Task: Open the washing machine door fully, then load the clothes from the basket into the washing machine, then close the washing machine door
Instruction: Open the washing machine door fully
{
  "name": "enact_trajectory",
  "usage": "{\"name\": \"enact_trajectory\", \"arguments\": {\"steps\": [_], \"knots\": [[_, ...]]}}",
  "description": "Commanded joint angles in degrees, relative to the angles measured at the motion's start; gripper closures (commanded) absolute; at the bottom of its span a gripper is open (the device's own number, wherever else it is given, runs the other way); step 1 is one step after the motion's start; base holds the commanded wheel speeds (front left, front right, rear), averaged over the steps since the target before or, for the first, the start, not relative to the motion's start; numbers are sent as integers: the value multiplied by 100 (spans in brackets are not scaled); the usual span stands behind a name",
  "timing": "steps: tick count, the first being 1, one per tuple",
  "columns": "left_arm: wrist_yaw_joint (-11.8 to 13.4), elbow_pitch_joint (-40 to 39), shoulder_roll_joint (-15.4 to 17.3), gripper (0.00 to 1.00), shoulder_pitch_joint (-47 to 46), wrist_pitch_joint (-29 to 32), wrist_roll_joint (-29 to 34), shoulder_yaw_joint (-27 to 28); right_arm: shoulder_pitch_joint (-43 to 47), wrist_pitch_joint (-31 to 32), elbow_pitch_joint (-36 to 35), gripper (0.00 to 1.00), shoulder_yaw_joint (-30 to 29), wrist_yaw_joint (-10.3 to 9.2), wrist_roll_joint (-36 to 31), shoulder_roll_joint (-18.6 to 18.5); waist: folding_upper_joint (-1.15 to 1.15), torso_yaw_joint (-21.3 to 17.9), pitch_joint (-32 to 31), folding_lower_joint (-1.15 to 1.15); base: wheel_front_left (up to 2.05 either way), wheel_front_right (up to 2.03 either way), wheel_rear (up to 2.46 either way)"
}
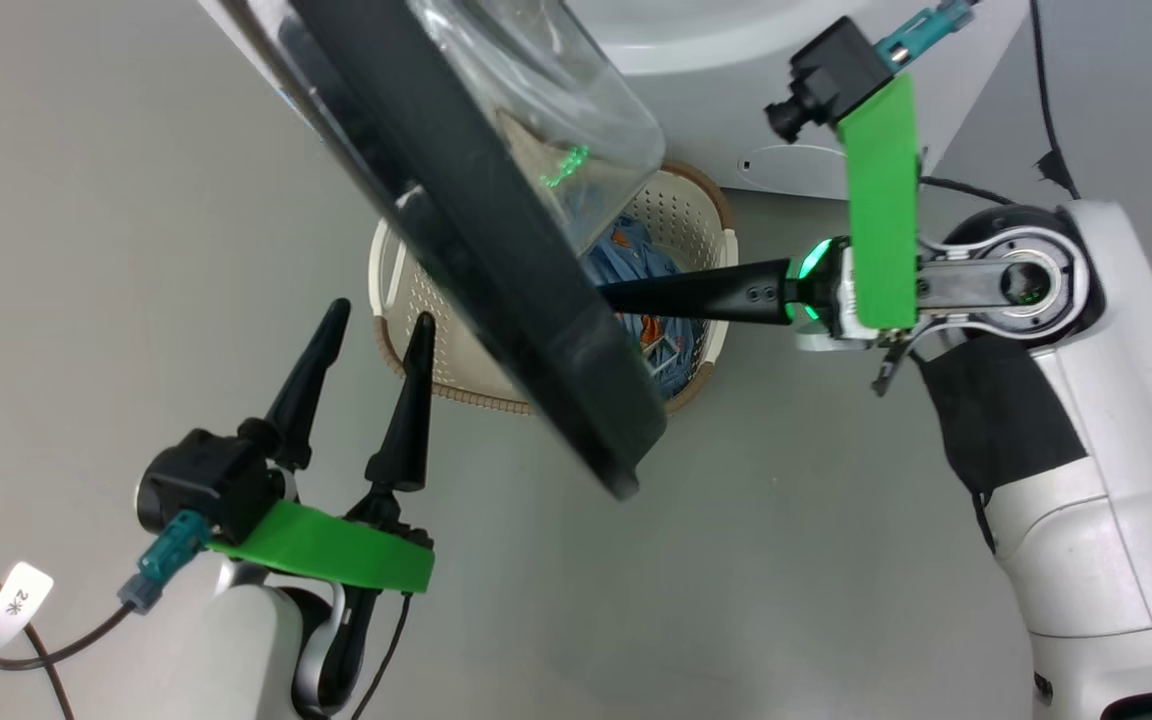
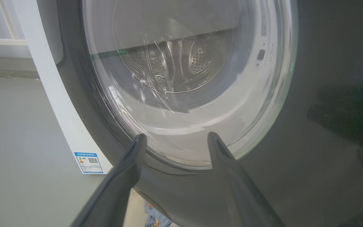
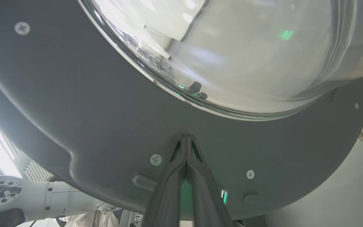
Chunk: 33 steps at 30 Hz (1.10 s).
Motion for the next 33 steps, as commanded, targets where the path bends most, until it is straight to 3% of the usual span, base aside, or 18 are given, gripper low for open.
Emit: {"name": "enact_trajectory", "arguments": {"steps": [1, 17, 33], "knots": [[-15, -155, 151, 0, 89, -37, 33, 215, 117, -32, -180, 100, 148, 10, 68, 203, 0, 5, -3, 0, 0, 0, 0], [-15, -136, 151, 0, 112, -37, -29, 295, 341, -404, -3, 100, 748, 10, 252, 203, 0, 50, -90, 0, 0, 0, 0], [-15, -7, 151, 0, 327, -37, 88, 586, 873, -590, -172, 100, -9, 10, 195, 203, 0, -244, -625, 0, 0, 0, 0]]}}
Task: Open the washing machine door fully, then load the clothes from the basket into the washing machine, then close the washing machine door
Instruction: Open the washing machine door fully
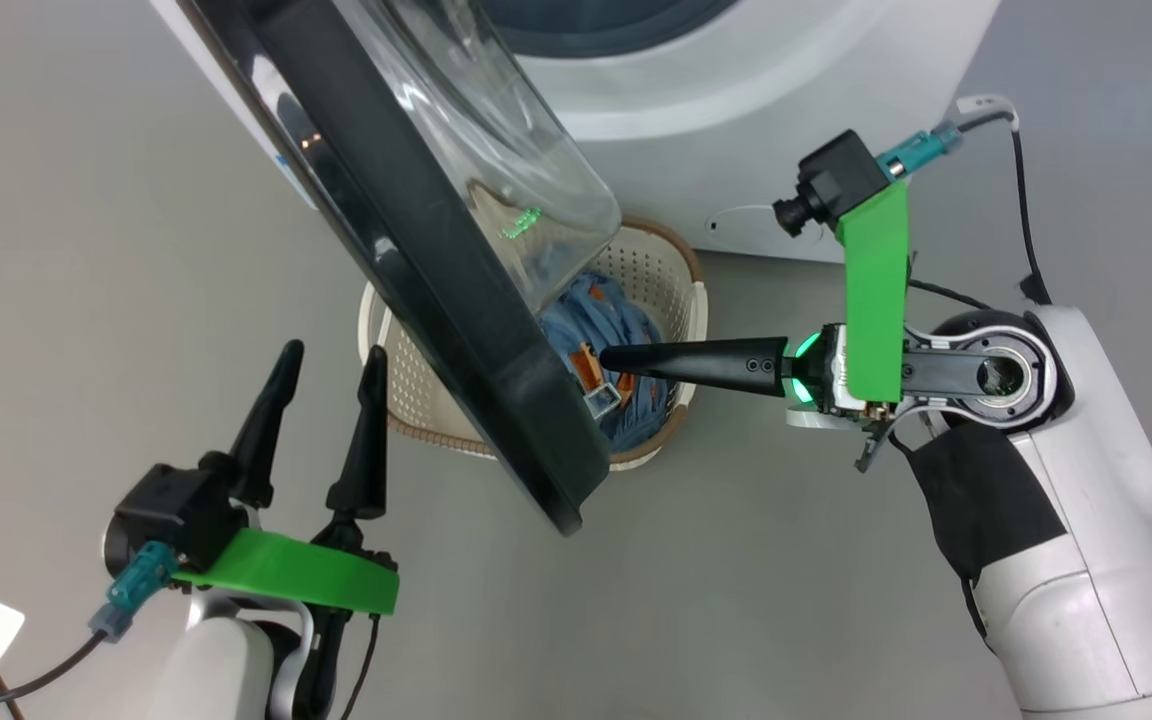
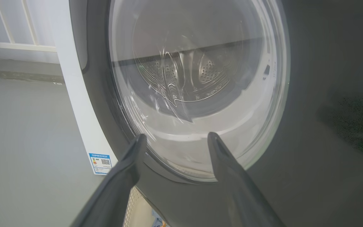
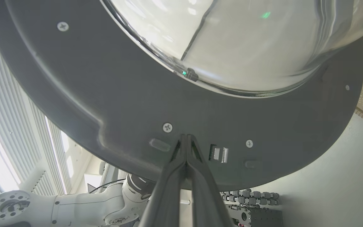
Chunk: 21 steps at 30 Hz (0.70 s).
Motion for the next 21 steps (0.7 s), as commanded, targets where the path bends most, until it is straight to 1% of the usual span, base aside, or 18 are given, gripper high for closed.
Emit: {"name": "enact_trajectory", "arguments": {"steps": [1, 12, 21], "knots": [[-15, -110, 149, 0, 37, -37, 93, 238, 134, -53, -199, 100, -41, 10, 14, 149, 0, -104, -139, 0, 0, 0, 0], [-15, -57, 149, 0, 177, -37, 187, 349, 505, -343, -323, 100, -365, 10, 103, 149, 0, -245, -436, 0, 0, 0, 0], [-15, -62, 152, 0, 380, -37, 278, 456, 843, -955, -457, 100, -504, 10, 191, 149, 0, -516, -755, 0, 0, 0, 0]]}}
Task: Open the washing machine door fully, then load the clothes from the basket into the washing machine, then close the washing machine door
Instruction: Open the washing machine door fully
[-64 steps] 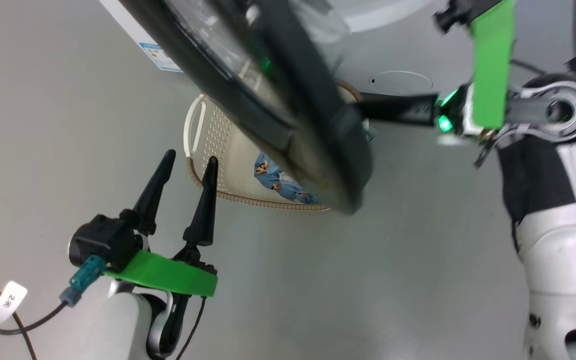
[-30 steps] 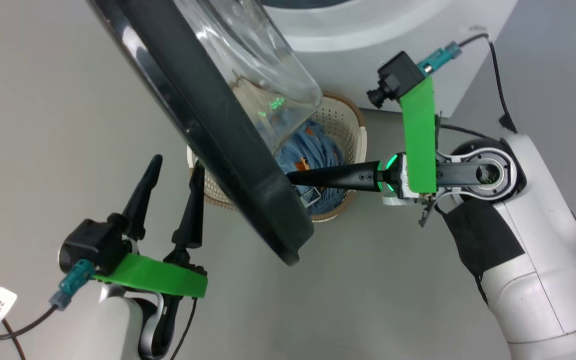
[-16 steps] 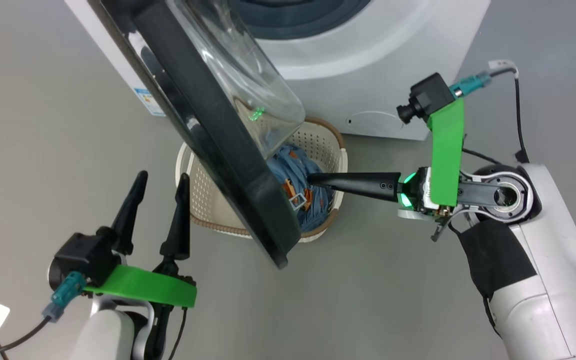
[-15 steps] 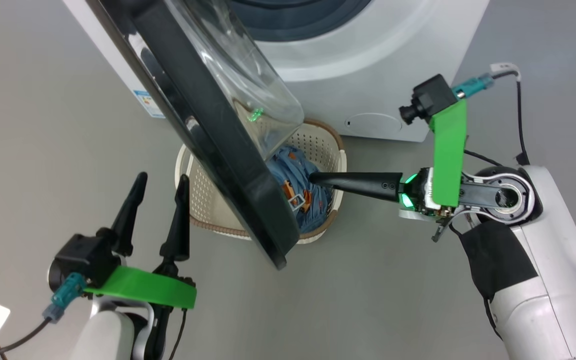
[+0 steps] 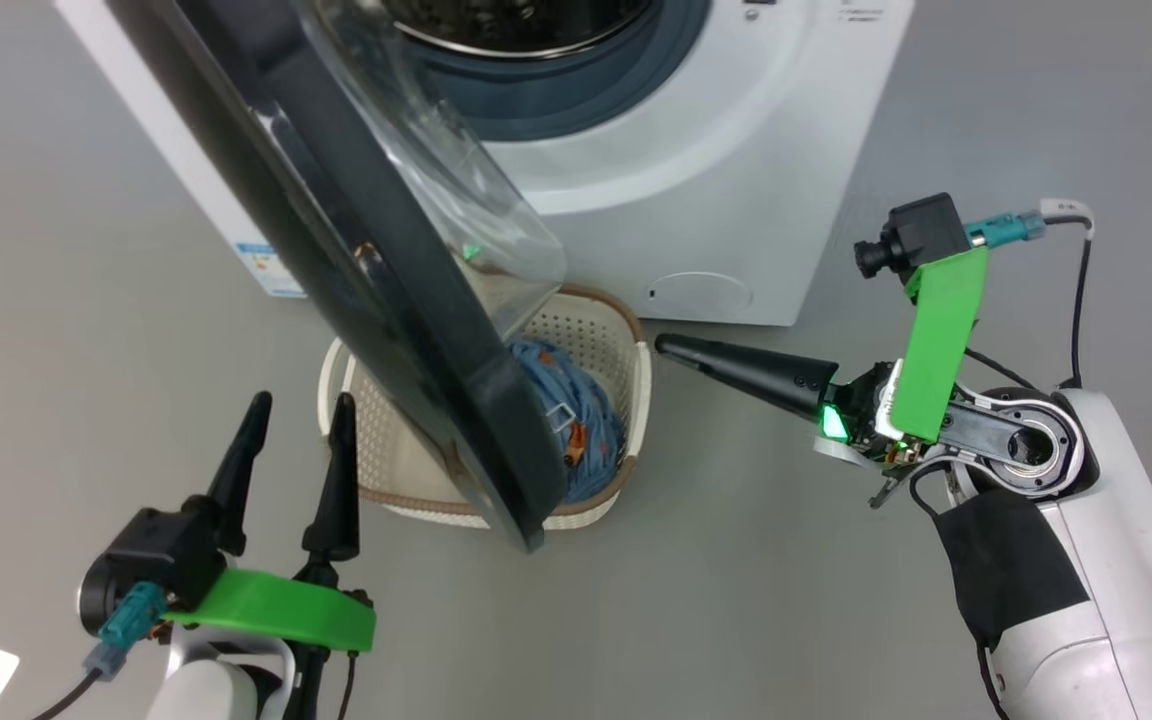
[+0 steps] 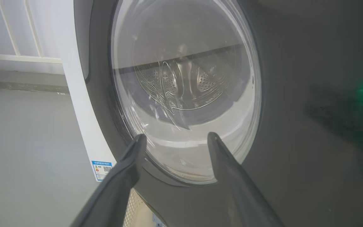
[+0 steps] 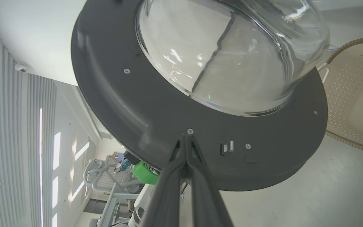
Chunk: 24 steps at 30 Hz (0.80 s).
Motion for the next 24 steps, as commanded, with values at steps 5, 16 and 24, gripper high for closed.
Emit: {"name": "enact_trajectory", "arguments": {"steps": [5, 16, 24], "knots": [[-15, -151, 187, 0, 33, -37, 84, 276, 81, -827, -247, 54, -107, 10, -5, 95, 0, -315, -230, 0, 0, 0, 0], [-15, -155, 206, 0, 173, -37, 83, 373, 103, -2954, -323, 0, -337, 10, -1036, 17, 0, -540, -390, 0, 0, 0, 0], [-15, -177, 226, 0, 222, -37, 58, 433, 74, -4567, -236, 0, -20, 10, -2261, -292, 0, -616, -419, 0, 0, 0, 0]]}}
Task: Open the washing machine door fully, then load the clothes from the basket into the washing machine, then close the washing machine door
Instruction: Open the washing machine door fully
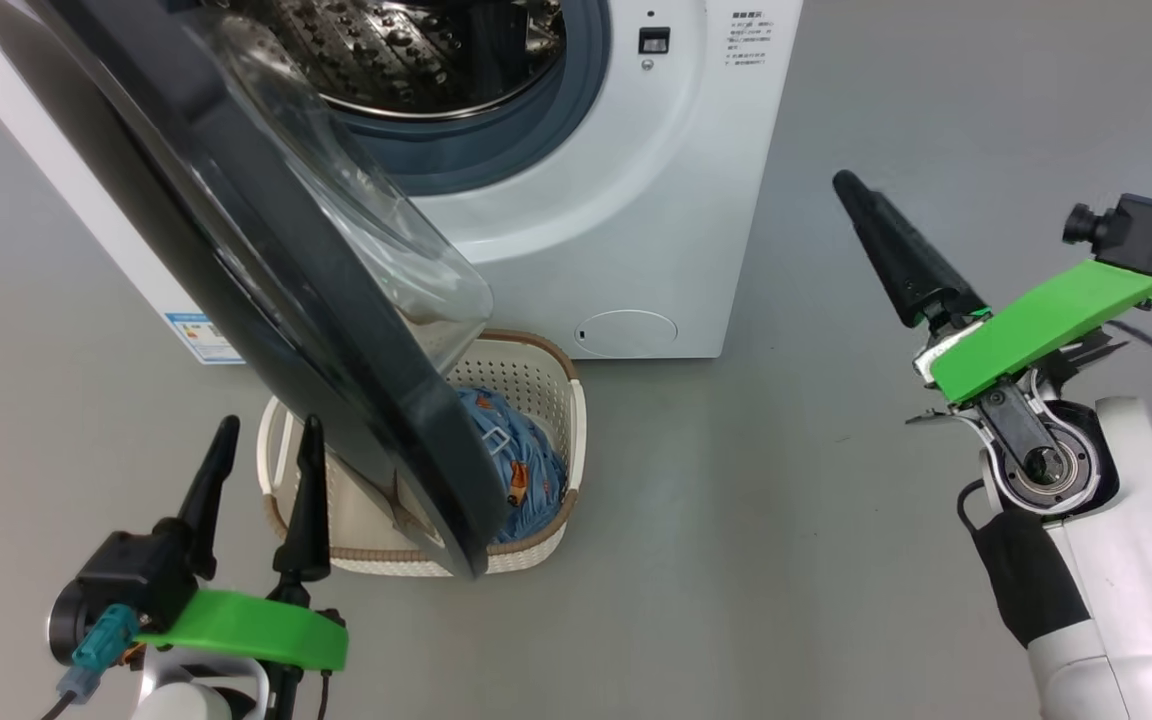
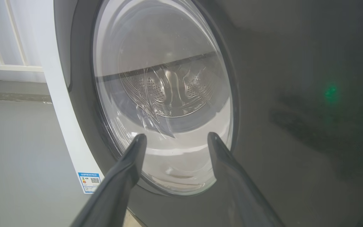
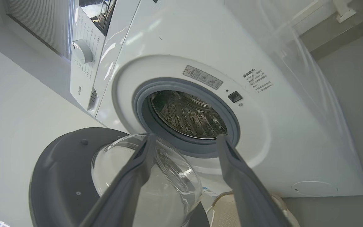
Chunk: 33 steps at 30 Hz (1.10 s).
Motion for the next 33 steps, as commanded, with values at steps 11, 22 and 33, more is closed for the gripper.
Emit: {"name": "enact_trajectory", "arguments": {"steps": [11, 22, 33], "knots": [[-15, -173, 107, 0, 40, -37, 9, 278, -82, -2154, 421, 0, 660, 10, -1448, -599, 0, -114, -42, 0, 0, 0, 0], [-15, -218, 98, 0, 203, -37, 40, 416, 485, -3005, 663, 0, 781, 10, -2945, -855, 0, -313, -217, 0, 0, 0, 0], [-15, -283, 72, 0, 342, -37, 67, 499, 1598, -3022, -410, 0, 33, 10, -4250, -399, 0, -463, -310, 0, 0, 0, 0]]}}
